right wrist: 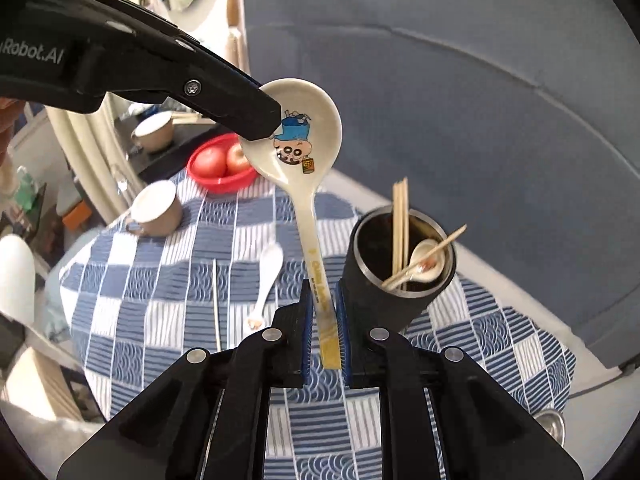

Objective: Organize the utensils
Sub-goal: 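Lift the spoon upright with both tools and carry it over the holder, then open both tools to drop the spoon into the holder and withdraw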

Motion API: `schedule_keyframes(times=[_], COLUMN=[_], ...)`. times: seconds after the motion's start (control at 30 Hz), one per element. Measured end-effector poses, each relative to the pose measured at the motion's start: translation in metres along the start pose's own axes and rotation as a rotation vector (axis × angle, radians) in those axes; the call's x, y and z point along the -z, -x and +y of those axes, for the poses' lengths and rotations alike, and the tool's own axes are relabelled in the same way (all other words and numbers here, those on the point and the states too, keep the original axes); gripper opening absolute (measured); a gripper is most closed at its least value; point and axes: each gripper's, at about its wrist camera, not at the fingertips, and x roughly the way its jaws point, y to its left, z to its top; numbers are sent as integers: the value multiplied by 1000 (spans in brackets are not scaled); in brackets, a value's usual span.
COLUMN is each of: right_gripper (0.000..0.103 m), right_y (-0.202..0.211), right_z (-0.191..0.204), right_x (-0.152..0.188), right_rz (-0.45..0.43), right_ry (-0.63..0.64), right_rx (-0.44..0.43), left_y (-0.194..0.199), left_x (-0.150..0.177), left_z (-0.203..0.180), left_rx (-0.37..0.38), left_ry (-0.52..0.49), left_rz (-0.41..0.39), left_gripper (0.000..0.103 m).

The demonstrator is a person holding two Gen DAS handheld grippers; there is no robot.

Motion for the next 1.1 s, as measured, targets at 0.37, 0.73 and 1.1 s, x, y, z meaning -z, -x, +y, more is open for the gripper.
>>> schedule_keyframes(times=[0.37,0.73,1.1], right_gripper=[10,66,81], right_y=[2,-45,-27], right_z=[-37,-66,-56], right_x=[-29,-6,67], right_rz=[-80,-53,23], right_ry=[-49,-147,-193], right_rx=[17,60,94], left_y=[5,-23,-40], left_x=[-43,-29,88], left_z=[0,32,63], left_rx=[-1,46,4], left_ry=[15,219,405], left_rz=[-44,-117,-78], left_gripper=[8,76,97])
